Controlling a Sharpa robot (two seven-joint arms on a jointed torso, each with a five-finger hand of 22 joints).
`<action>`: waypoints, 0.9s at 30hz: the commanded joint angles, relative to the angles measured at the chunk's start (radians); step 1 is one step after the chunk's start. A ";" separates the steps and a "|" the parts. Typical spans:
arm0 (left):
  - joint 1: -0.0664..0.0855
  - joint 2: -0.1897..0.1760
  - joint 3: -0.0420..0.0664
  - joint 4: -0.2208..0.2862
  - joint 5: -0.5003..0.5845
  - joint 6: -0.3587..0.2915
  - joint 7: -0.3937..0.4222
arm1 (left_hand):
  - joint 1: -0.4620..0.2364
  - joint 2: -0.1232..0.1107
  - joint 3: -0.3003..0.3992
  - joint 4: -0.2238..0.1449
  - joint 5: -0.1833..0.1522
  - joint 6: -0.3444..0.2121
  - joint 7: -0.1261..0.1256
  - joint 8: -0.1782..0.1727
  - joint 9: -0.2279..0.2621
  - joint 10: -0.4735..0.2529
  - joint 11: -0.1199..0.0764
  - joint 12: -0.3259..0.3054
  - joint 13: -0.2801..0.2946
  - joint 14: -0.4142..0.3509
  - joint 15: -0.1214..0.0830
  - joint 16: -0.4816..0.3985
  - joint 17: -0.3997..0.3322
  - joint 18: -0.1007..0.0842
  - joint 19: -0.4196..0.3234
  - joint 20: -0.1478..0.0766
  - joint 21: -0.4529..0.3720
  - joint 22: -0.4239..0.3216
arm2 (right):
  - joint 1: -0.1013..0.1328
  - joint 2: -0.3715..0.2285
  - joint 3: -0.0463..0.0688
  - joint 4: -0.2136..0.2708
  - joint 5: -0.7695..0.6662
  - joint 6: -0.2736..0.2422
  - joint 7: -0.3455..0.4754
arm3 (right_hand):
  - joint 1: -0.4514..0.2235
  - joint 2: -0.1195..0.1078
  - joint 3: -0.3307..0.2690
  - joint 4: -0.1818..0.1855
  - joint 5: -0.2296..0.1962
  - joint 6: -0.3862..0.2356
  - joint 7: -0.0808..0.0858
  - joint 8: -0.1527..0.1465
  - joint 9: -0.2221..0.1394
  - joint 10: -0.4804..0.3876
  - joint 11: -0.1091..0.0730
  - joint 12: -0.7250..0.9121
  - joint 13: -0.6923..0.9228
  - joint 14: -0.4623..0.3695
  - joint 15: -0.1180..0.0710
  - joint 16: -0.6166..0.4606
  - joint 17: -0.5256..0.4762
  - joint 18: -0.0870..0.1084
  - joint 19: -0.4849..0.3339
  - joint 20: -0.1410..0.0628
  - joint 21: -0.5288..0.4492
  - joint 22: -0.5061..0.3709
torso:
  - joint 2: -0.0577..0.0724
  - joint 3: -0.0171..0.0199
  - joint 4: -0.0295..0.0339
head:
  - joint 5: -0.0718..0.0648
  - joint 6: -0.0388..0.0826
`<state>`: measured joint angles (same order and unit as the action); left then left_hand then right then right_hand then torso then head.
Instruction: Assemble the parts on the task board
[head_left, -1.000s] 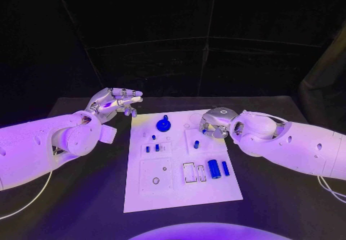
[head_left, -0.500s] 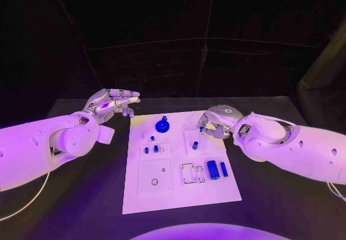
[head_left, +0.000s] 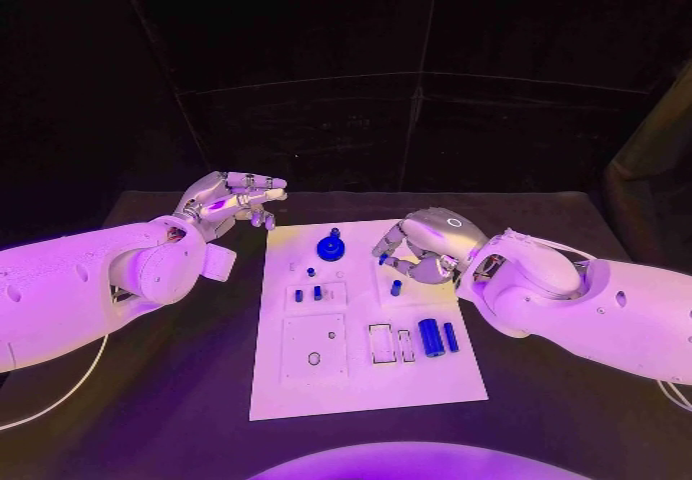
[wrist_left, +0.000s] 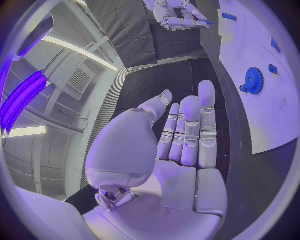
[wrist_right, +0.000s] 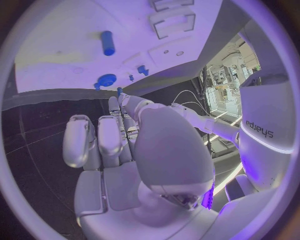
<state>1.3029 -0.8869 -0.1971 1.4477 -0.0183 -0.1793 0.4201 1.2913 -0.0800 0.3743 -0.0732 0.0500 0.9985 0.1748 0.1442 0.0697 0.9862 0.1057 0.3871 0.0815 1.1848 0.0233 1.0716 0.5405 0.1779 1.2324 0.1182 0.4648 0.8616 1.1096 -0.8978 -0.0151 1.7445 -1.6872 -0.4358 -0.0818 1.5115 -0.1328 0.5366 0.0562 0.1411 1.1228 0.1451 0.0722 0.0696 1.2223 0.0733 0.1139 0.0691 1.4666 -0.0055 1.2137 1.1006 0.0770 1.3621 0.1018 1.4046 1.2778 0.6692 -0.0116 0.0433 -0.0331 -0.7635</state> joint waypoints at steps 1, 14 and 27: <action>0.001 0.004 0.001 0.001 0.005 0.000 0.002 | -0.001 0.007 0.001 0.005 0.001 0.001 0.009 0.004 -0.001 0.001 0.006 0.004 -0.001 -0.006 0.002 -0.005 -0.001 0.003 -0.004 0.003 -0.006 -0.002 | -0.009 0.025 0.000 0.024 0.055 0.009 0.038 | -0.017 -0.001 0.003 -0.002 0.004 0.003 0.003 -0.003 0.000 0.005 0.003 -0.005 0.001 0.028 -0.002 0.003 -0.002 -0.008 0.006 -0.001 0.005 0.001 | 0.001 -0.0015 0.0001 | 0.009 -0.004; 0.002 0.019 0.001 -0.001 0.005 0.001 -0.001 | -0.001 0.007 0.001 0.005 0.001 0.001 0.009 0.004 -0.001 0.001 0.006 0.004 -0.001 -0.006 0.002 -0.006 -0.001 0.003 -0.004 0.003 -0.006 -0.002 | -0.079 0.130 -0.021 -0.008 0.020 0.103 0.027 | -0.025 -0.002 0.003 -0.005 0.004 0.002 0.004 -0.004 0.000 0.002 0.004 -0.007 0.001 0.027 -0.001 0.002 -0.005 -0.008 0.005 -0.001 0.005 0.000 | -0.002 -0.0016 0.0004 | 0.051 -0.019; 0.002 0.039 0.001 -0.012 0.005 0.005 -0.004 | -0.001 0.007 0.001 0.005 0.001 0.000 0.010 0.004 -0.001 0.000 0.007 0.004 -0.001 -0.007 0.002 -0.006 -0.003 0.003 -0.004 0.004 -0.007 -0.003 | -0.117 0.203 -0.026 -0.063 -0.058 0.159 -0.013 | -0.028 -0.002 0.002 -0.006 0.005 0.001 0.004 -0.004 0.000 0.003 0.004 -0.008 0.001 0.027 -0.001 0.002 -0.005 -0.008 0.005 0.000 0.005 0.001 | -0.001 -0.0003 -0.0016 | 0.083 -0.030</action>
<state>1.3034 -0.8503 -0.1971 1.4368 -0.0176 -0.1799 0.4143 1.2913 -0.0800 0.3743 -0.0732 0.0500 0.9985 0.1747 0.1442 0.0698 0.9863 0.1057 0.3871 0.0817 1.1849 0.0233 1.0717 0.5388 0.1778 1.2324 0.1182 0.4648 0.8599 0.9924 -0.6991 -0.0415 1.6832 -1.6989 -0.3131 -0.0708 1.4931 -0.1328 0.5365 0.0560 0.1422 1.1225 0.1450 0.0716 0.0681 1.2222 0.0734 0.1101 0.0690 1.4666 -0.0055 1.2136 1.0951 0.0771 1.3620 0.1018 1.4045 1.2782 0.6674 -0.0122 0.0420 0.0459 -0.7906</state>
